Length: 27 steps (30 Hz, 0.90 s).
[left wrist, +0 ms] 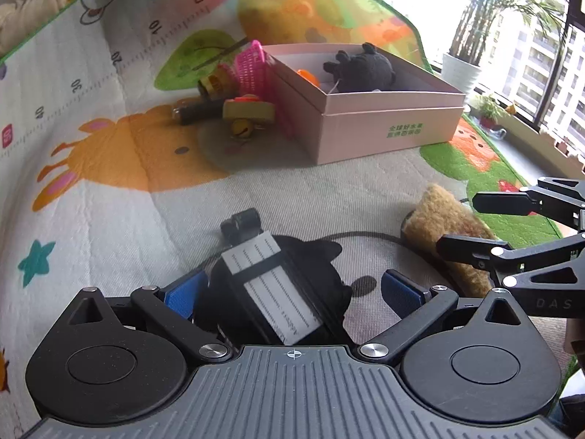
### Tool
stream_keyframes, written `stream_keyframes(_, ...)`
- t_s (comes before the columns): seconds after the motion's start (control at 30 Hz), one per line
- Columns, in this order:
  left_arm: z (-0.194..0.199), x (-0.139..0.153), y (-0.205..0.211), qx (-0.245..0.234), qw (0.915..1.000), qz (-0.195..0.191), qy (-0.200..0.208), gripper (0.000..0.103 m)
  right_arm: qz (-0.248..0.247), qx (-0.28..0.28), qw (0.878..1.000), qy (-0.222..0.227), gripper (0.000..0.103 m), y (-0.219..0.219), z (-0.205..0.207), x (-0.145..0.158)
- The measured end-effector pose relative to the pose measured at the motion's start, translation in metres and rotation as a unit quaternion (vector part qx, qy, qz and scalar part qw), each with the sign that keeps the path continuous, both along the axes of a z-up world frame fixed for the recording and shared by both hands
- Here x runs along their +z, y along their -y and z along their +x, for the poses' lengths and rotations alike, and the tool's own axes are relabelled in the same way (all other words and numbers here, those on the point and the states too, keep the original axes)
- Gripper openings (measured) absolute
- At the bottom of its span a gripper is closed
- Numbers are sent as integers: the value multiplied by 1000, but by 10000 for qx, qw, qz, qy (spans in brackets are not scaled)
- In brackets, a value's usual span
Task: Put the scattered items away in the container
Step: 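Carry the phone holder and plush mitten toward the pink box with both tools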
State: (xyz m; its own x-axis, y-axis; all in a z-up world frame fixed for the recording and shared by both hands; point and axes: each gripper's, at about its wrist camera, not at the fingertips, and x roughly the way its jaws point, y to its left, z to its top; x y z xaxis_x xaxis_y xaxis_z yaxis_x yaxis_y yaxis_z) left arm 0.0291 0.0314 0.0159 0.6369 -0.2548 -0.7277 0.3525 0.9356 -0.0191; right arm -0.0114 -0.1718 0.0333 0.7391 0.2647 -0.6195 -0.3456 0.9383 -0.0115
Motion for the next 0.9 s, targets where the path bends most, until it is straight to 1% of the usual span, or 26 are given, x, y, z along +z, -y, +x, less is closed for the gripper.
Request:
stream_keyframes(0.1, 2, 0, 4, -53, 9999, 120, 98, 103, -28, 30, 10000, -8, 69, -4, 4, -2)
stream_keyframes(0.17, -4, 0, 6, -86, 9995, 230, 191, 102, -44, 68, 9999, -62, 69, -6, 8, -5)
stream_keyframes(0.2, -8, 0, 6, -100, 9994, 257, 214, 100, -54, 87, 9999, -100, 67, -6, 10, -6)
stream_keyframes(0.23, -11, 0, 5, -80, 9993, 280, 228, 94, -46, 108, 9998, -146, 60, -7, 11, -7)
stream_keyframes(0.27, -14, -1, 4, -32, 9992, 311, 244, 86, -27, 118, 9998, -166, 59, -7, 11, -7)
stream_keyframes(0.33, -17, -1, -2, 56, 9995, 209, 242, 85, -31, 115, 9998, -152, 53, -7, 8, -6)
stream_keyframes(0.4, -17, -1, -7, 165, 9995, 113, 261, 85, -32, 97, 9999, -123, 50, -6, 4, -4)
stream_keyframes(0.47, -21, 2, -8, 185, 9990, 137, 371, 83, -12, 58, 10000, -65, 48, -4, -1, 0)
stream_keyframes(0.67, -46, 17, -7, -192, 9975, 47, 681, 83, -25, -47, 9999, 103, 48, -1, -16, 14)
stream_keyframes(0.8, -57, 25, -1, -419, 9960, -10, 794, 83, -66, -114, 9996, 234, 48, 0, -28, 24)
stream_keyframes(0.9, -61, 37, 5, -569, 9937, -28, 970, 83, -67, -161, 9992, 370, 48, 2, -34, 34)
